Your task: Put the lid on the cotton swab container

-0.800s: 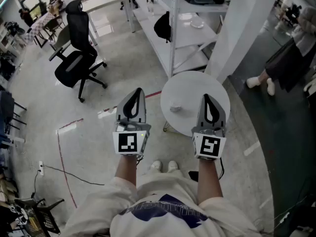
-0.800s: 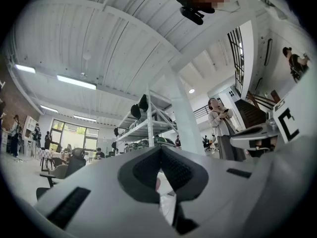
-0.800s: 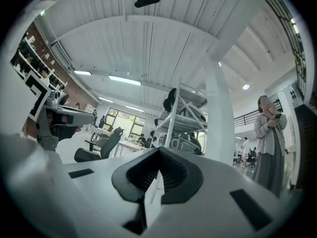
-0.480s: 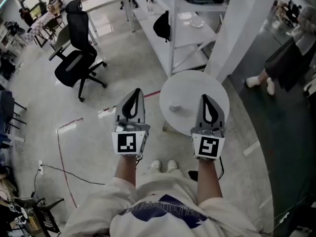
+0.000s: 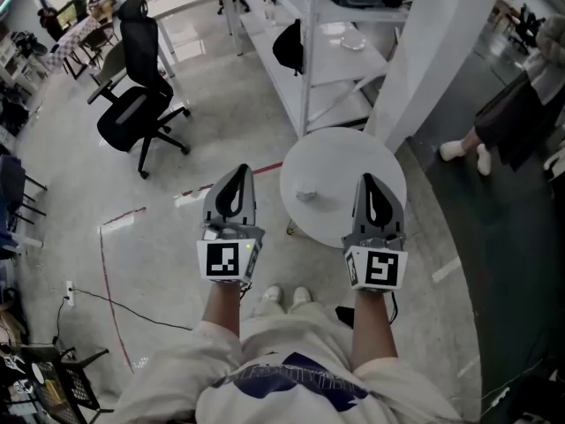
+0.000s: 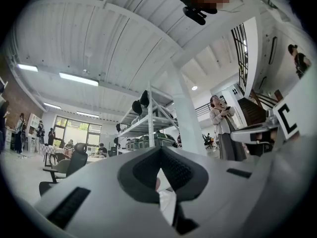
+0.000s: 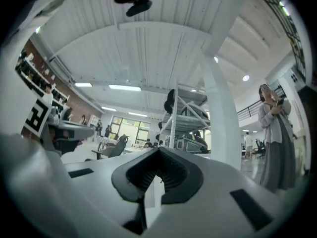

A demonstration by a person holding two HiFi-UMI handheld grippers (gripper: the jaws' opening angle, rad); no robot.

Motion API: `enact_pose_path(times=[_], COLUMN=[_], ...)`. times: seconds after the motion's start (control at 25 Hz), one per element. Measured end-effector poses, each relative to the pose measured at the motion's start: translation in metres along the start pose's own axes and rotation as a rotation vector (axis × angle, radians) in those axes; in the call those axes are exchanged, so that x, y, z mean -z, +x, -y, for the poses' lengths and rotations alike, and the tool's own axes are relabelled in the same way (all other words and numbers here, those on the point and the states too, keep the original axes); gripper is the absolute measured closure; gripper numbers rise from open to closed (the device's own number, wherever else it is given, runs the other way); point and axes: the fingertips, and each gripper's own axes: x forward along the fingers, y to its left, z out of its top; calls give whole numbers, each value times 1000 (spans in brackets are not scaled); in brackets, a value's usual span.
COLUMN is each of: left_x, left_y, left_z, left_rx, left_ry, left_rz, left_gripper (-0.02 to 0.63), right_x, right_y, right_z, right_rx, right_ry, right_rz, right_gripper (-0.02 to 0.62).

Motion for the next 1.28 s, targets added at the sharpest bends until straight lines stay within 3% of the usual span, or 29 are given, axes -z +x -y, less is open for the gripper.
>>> enact_pose_path(times=[0.2,0.36,0.4,0.48,0.68,0.8,0.92,1.08,1.28], left_x=[27,49,57,76,133,175,217,266,319], left_y=[3,-5,-7,-7,-8,-3,1,9,24], left_z=[9,13,13,15,37,56,73,86,93], left_rx=[36,93,112,163,377,531,664,786,842], left_ry=[-40,-44,-28,9,129,232,280,258,131], left_rz=[-81,-179,-210,-269,-446,-539,-607,-689,-777], left_gripper=[603,512,492,454,362,337,321,316,305], right_x=[2,4,6,14,44,61,76,89,106], right_y=[-5,-9,-8,-3,8,21,34,52,74], right_z=[33,50,54,60,68,66,60,51,33], right_rx=[-19,-68,-85,-119,-169,-214,-253,-283,-337], right_ry=[104,151,166,202,254,254,255,265,259], right_rz=[49,46,44,33,-34,-69,-106,-148,-213], right_gripper=[584,565,554,475,403,386,377,373,376])
